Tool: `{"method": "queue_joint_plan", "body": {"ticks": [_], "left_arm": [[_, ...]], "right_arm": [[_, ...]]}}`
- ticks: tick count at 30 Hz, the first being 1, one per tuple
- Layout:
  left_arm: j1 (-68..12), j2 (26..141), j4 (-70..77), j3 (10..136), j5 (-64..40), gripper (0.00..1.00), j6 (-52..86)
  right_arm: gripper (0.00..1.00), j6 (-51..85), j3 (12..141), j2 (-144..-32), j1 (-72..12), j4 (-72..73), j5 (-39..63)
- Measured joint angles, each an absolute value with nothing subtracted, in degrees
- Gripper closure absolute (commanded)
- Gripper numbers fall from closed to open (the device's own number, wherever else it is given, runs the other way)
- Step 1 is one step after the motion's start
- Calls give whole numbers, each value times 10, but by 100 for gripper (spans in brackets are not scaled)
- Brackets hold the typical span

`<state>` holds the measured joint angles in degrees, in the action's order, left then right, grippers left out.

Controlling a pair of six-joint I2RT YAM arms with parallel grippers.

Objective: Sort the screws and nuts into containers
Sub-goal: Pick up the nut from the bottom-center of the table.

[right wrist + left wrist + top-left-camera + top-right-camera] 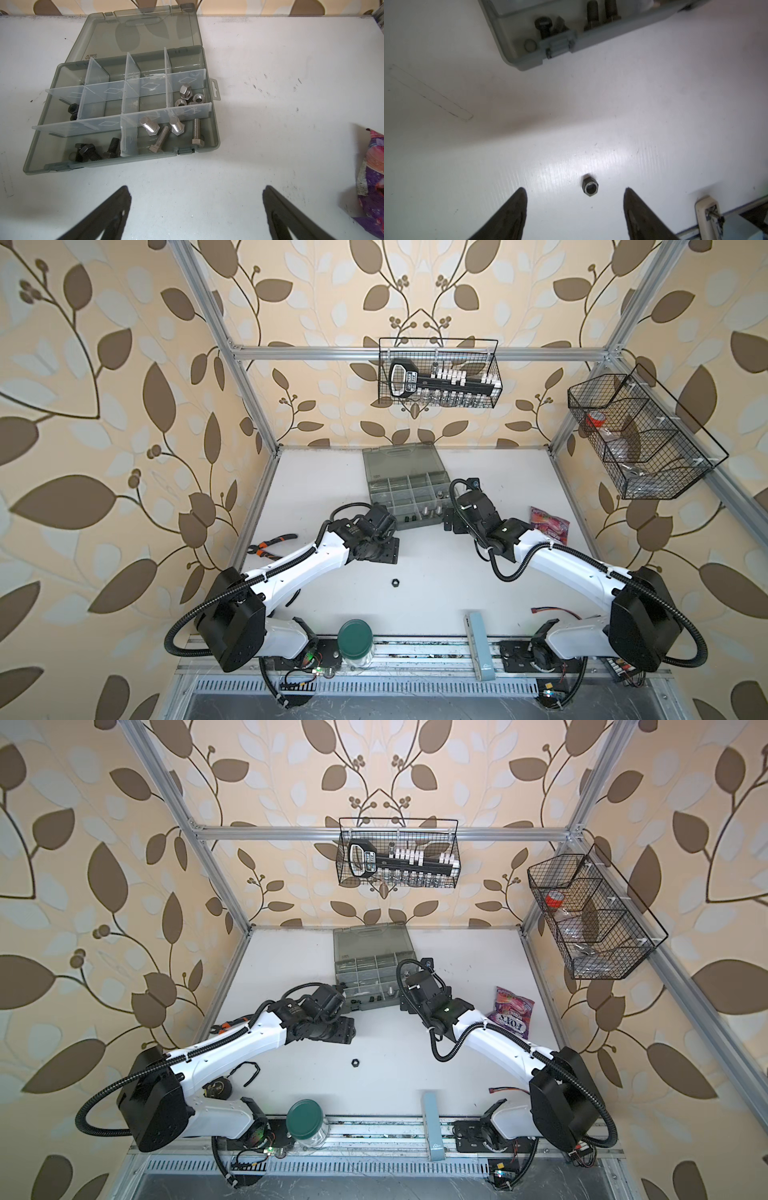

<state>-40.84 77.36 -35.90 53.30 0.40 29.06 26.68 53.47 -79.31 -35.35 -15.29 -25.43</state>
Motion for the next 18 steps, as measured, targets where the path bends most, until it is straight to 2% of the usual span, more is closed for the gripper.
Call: {"method": "queue_joint_plan", "body": {"ticks": [7,18], "left_arm": [[-467,816,-352,510,4,37,311],[-533,901,-345,510,4,46,314]], "right_arm": [[0,270,535,-793,-354,-155,-260],[0,270,535,-793,-354,-161,-266]]}}
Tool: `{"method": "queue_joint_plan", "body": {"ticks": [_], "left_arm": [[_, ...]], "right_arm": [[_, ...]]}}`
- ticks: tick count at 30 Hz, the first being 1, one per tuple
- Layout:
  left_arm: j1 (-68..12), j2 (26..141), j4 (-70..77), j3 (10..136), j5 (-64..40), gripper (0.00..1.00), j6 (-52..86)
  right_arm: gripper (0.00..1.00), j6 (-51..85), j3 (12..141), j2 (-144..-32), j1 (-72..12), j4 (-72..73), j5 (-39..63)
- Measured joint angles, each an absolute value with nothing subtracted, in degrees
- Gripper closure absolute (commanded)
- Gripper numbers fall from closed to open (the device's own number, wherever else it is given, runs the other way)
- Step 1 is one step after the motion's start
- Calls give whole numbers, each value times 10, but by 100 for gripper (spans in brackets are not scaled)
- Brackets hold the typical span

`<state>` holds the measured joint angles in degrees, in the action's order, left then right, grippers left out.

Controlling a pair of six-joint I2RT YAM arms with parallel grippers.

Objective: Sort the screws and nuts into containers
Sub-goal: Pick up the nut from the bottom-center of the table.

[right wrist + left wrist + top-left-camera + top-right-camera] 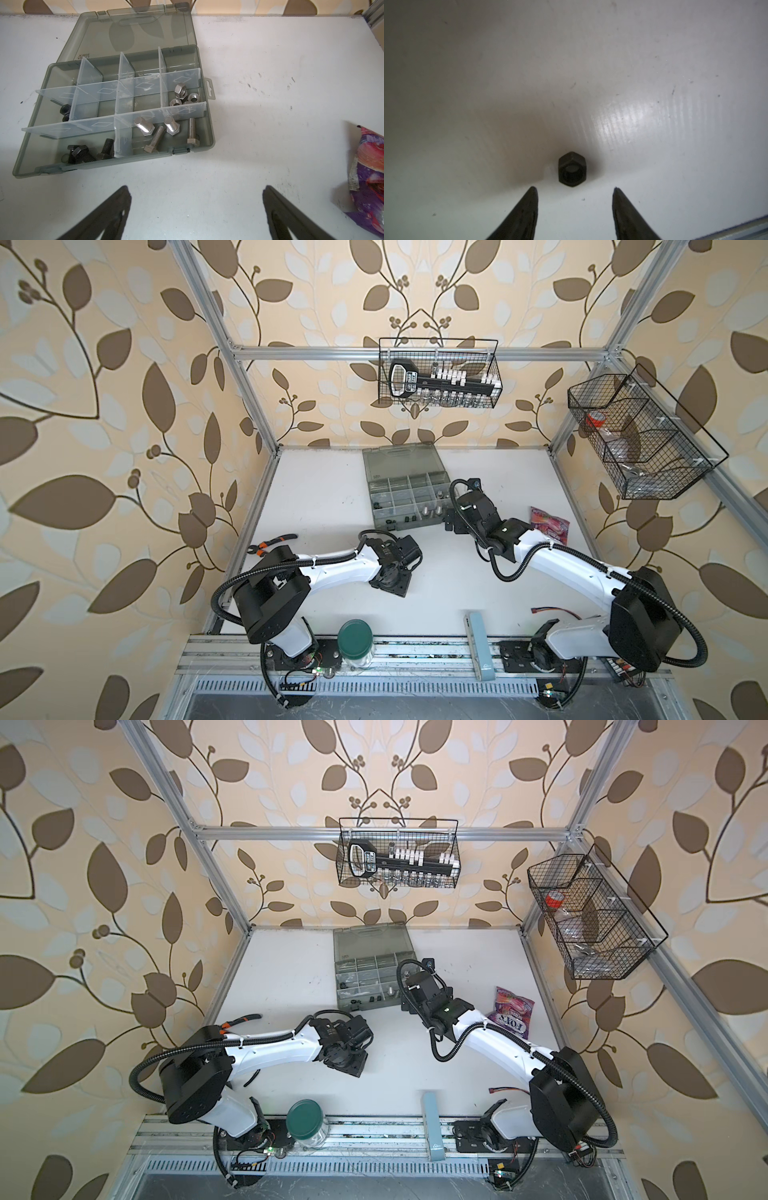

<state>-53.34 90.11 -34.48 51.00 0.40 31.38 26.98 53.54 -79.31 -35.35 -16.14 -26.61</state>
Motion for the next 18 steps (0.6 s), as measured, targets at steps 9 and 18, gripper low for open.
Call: {"method": "queue_joint_plan", "body": {"ticks": [9,18], "left_arm": [[-536,937,-362,544,26,48,315],[-536,959,-370,554,36,54,316]], "right_arm": [[0,270,536,-793,-354,-164,-266],[0,270,536,-793,-354,-165,-272]]}}
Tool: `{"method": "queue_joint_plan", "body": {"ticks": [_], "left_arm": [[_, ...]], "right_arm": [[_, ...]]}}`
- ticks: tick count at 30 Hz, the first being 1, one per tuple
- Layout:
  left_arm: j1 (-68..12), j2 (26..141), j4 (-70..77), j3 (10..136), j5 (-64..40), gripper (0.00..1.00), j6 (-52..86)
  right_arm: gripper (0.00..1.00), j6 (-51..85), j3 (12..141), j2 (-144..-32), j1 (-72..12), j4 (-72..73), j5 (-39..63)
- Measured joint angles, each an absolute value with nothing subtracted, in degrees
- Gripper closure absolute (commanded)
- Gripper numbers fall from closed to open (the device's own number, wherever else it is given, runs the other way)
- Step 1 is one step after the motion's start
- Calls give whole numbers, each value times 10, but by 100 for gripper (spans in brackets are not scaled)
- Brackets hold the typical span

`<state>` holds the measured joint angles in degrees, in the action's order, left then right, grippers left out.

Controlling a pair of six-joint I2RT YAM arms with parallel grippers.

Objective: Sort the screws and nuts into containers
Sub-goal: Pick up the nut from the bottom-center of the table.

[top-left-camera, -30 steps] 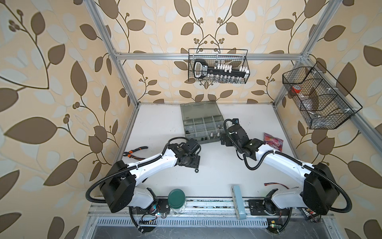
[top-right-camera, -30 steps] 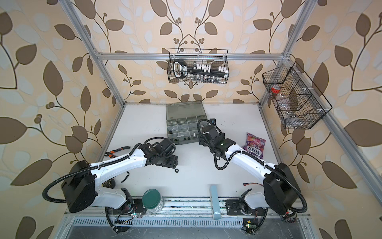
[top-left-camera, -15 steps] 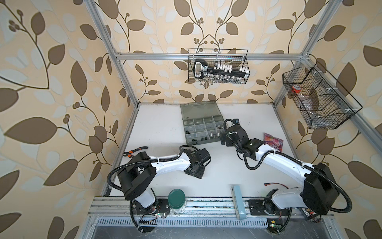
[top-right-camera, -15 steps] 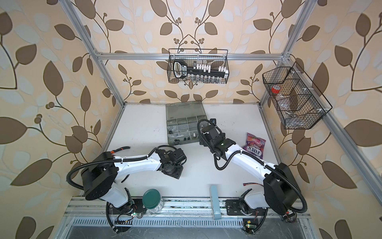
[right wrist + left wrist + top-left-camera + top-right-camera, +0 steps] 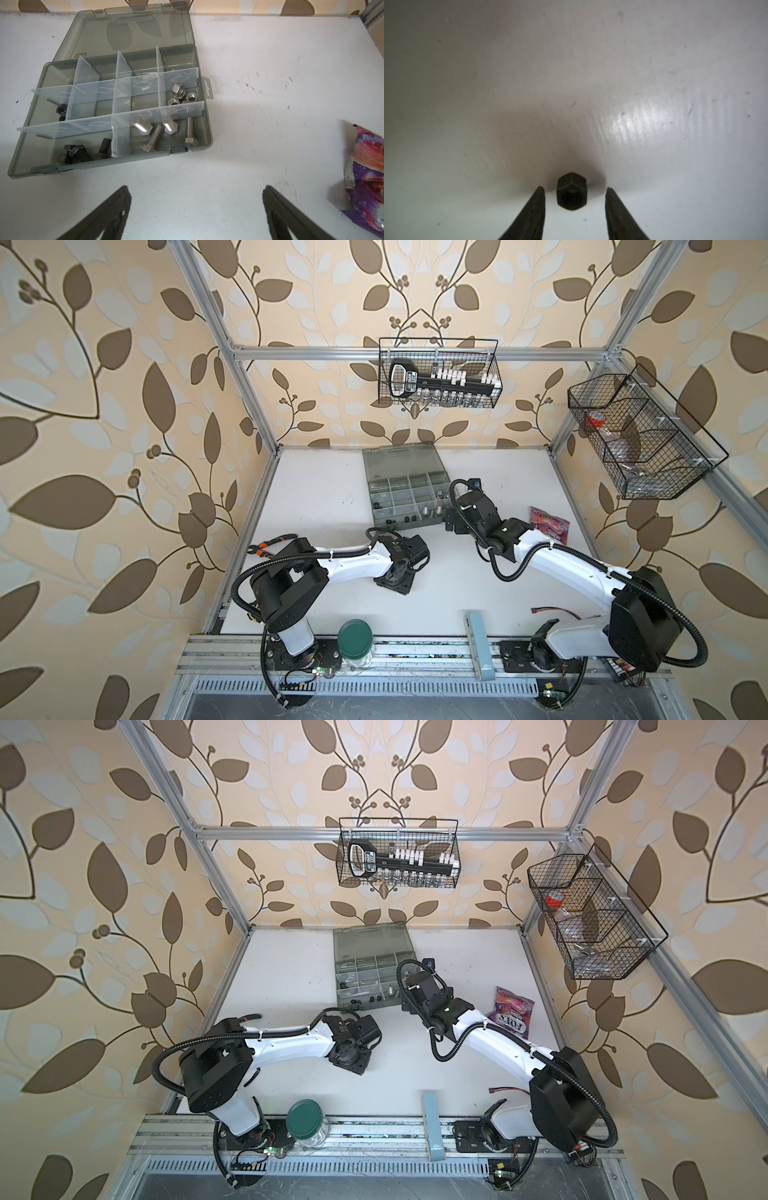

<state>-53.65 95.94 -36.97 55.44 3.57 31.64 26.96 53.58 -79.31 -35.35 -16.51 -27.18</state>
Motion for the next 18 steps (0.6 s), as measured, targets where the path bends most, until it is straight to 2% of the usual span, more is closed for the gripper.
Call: {"method": "queue_joint_plan", "body": {"ticks": [10,18], "left_arm": [[-536,973,-378,563,38,64,318],[-536,980,-378,571,42,78,322]], "right_arm": [[0,270,536,-793,-354,-165,-273],[0,270,536,-793,-354,-166,-273]]}}
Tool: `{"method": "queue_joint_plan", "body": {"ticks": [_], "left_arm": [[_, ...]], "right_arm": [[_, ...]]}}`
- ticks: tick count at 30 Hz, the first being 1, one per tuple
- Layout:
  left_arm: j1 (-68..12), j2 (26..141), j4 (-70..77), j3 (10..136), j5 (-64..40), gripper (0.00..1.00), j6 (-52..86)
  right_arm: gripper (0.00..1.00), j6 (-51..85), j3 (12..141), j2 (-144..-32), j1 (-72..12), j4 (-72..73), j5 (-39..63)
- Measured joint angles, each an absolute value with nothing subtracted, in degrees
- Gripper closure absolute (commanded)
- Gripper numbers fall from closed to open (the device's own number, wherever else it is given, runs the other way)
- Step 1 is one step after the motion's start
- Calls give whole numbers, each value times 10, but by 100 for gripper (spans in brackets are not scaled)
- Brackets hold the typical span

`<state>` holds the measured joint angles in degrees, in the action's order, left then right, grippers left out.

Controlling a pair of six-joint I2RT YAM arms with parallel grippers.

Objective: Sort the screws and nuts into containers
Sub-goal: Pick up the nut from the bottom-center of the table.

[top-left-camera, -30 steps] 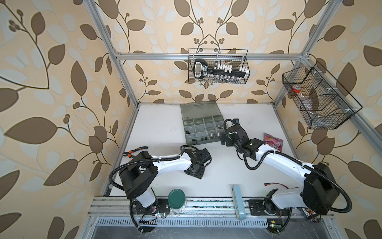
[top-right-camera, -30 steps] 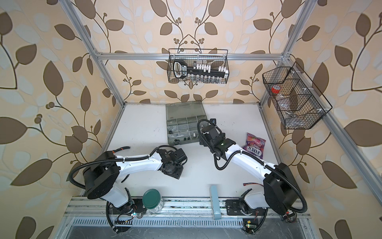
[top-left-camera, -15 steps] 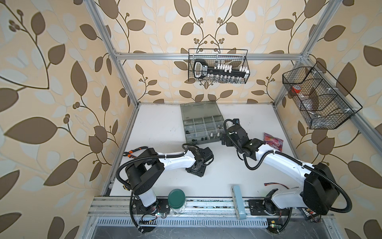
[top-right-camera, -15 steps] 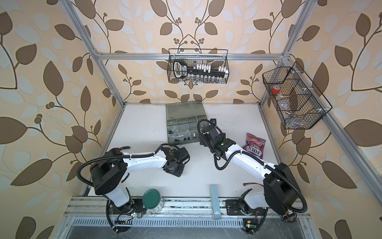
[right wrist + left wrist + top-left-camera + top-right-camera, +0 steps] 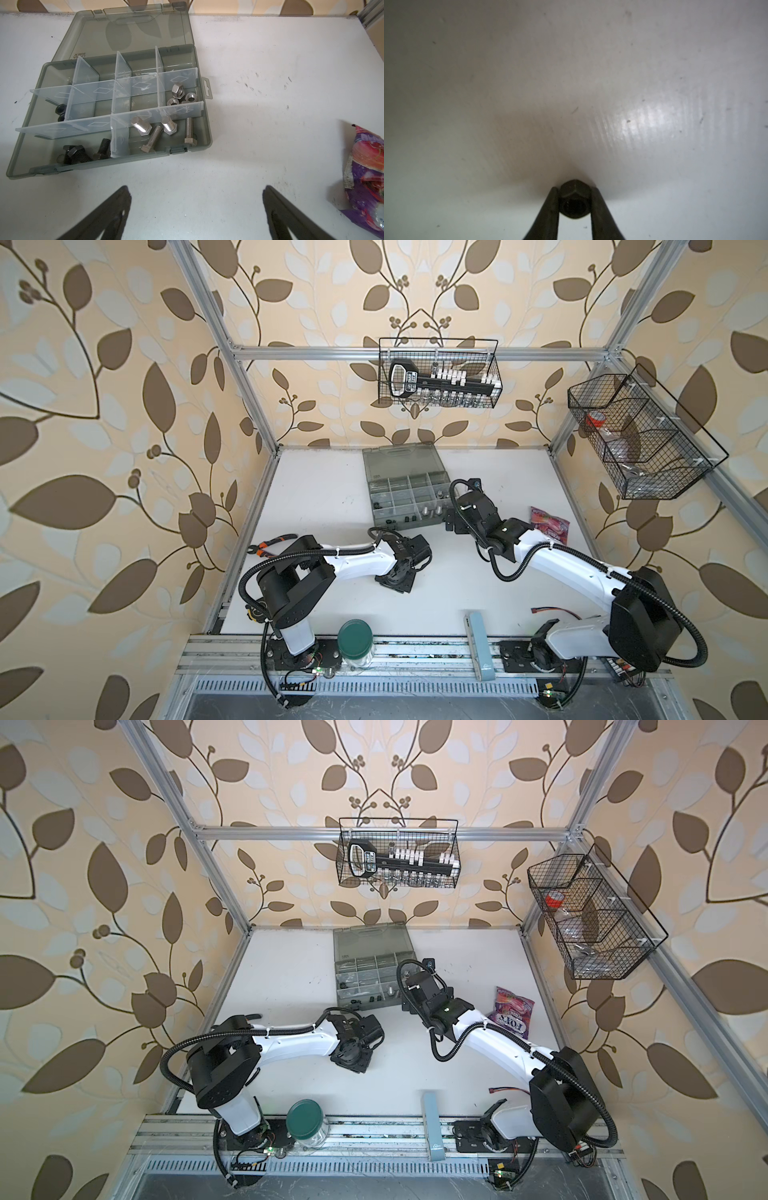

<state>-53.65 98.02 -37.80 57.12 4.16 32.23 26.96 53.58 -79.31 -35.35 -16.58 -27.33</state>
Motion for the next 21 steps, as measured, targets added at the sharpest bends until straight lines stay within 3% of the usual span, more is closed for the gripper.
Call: {"method": "queue_joint_plan", "body": {"ticks": [15,21], "left_arm": [[-535,979,-407,602,69,84,326],[-495,959,-420,654,78,84,310]], "right_arm": [[0,270,536,-793,-354,-169,-277],[0,270,536,-793,-354,-169,-281]]}}
